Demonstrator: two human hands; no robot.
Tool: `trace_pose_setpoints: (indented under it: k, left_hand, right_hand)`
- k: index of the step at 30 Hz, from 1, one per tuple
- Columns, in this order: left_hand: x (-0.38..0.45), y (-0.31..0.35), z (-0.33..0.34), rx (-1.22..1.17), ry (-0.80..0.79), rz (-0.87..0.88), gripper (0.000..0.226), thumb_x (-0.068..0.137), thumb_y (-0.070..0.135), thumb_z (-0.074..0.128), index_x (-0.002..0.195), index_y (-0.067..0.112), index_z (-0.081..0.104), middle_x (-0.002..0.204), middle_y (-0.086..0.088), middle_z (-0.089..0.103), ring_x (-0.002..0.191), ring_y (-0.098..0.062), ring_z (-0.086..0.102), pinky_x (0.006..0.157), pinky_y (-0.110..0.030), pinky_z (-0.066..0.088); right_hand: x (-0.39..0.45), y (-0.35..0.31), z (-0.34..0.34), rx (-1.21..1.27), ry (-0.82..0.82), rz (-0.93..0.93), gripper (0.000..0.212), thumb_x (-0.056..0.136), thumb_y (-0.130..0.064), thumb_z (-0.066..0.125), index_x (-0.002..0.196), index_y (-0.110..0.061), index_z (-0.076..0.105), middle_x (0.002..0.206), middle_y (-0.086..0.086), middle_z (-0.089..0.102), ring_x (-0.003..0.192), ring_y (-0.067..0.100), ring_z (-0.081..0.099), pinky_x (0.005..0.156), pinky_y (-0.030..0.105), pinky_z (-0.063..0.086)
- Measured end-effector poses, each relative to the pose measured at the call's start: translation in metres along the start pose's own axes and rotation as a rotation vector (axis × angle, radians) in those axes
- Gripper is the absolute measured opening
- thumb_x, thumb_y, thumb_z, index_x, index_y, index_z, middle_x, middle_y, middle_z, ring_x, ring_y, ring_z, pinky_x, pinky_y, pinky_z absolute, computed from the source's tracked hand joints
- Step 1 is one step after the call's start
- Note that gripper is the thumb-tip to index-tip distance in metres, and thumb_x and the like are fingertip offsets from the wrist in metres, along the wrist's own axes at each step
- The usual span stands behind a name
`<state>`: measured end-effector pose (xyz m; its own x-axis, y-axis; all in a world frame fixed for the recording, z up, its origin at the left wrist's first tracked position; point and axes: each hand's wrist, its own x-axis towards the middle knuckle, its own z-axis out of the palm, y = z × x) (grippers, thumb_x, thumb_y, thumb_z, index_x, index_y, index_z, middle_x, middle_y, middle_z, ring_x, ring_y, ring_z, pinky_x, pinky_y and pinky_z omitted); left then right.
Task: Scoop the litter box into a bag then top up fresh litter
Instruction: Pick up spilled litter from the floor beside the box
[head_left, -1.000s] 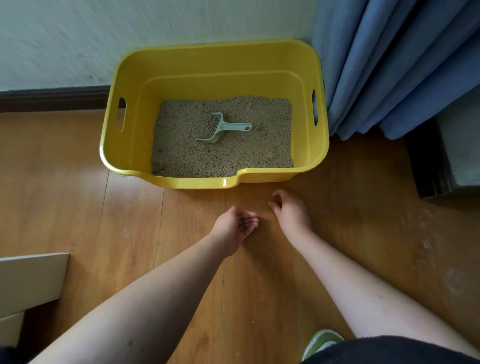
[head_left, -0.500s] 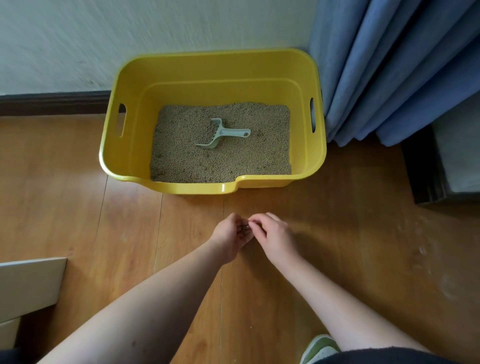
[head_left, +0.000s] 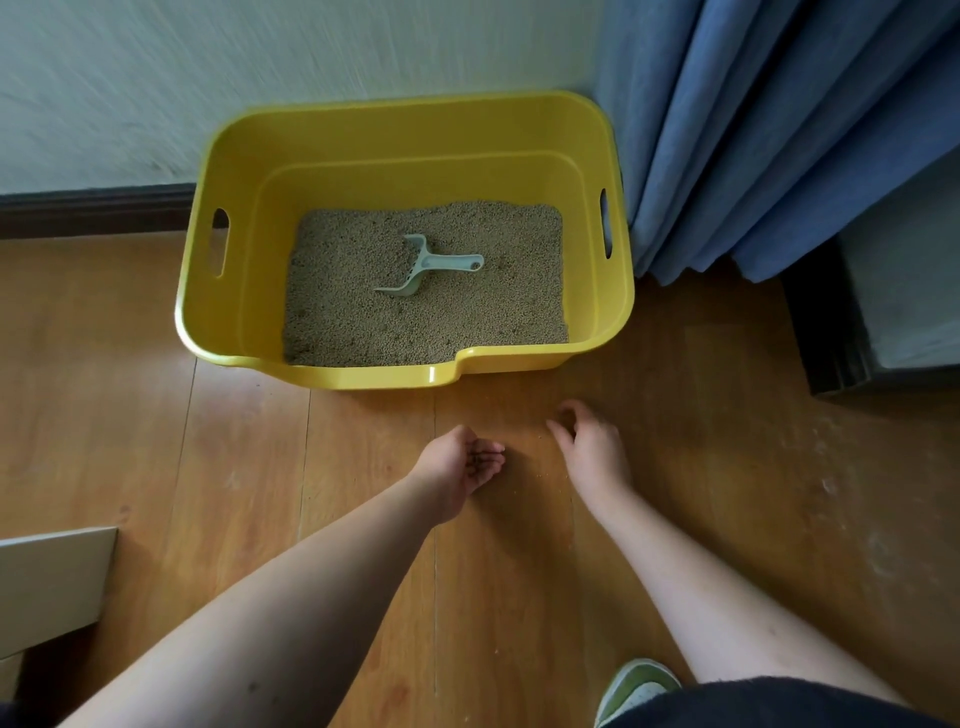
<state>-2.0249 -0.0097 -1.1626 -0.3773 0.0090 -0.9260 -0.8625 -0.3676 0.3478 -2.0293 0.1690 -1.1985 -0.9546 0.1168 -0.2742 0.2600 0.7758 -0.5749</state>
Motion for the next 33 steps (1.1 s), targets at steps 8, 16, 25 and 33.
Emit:
trace_pose_setpoints:
  k: [8,16,25,33]
  left_hand:
    - [-0.001,0.000,0.001,-0.011,0.016,-0.001,0.037,0.097,0.012,0.035,0.090,-0.007,0.065,0.081,-0.018,0.065,0.076,-0.024,0.061,0.073,-0.029,0.054]
    - [-0.001,0.001,0.007,-0.078,-0.023,0.003,0.033,0.099,0.014,0.035,0.093,-0.006,0.061,0.084,-0.020,0.064,0.080,-0.027,0.061,0.072,-0.032,0.054]
    - [0.001,0.003,-0.008,0.010,-0.039,-0.085,0.039,0.098,0.015,0.035,0.087,-0.005,0.065,0.078,-0.018,0.064,0.071,-0.023,0.059,0.065,-0.026,0.050]
    - [-0.001,0.001,-0.006,-0.021,-0.041,-0.068,0.038,0.099,0.015,0.035,0.091,-0.007,0.065,0.079,-0.019,0.066,0.078,-0.025,0.063,0.073,-0.029,0.055]
  right_hand:
    - [0.010,-0.005,0.001,-0.053,0.018,-0.014,0.014,0.090,-0.018,0.063,0.095,-0.006,0.069,0.095,0.014,0.068,0.087,0.033,0.063,0.070,0.035,0.046]
    - [-0.041,-0.044,-0.004,0.107,-0.099,-0.238,0.017,0.094,-0.025,0.058,0.101,-0.015,0.069,0.099,0.000,0.067,0.088,0.017,0.061,0.074,0.030,0.052]
    - [-0.033,0.001,-0.003,0.031,0.025,0.015,0.028,0.094,-0.032,0.057,0.116,-0.017,0.066,0.111,0.003,0.067,0.099,0.021,0.064,0.079,0.026,0.050]
    - [-0.028,-0.007,0.009,-0.038,0.002,-0.034,0.023,0.093,-0.031,0.060,0.110,-0.017,0.066,0.108,0.001,0.066,0.097,0.019,0.061,0.075,0.025,0.049]
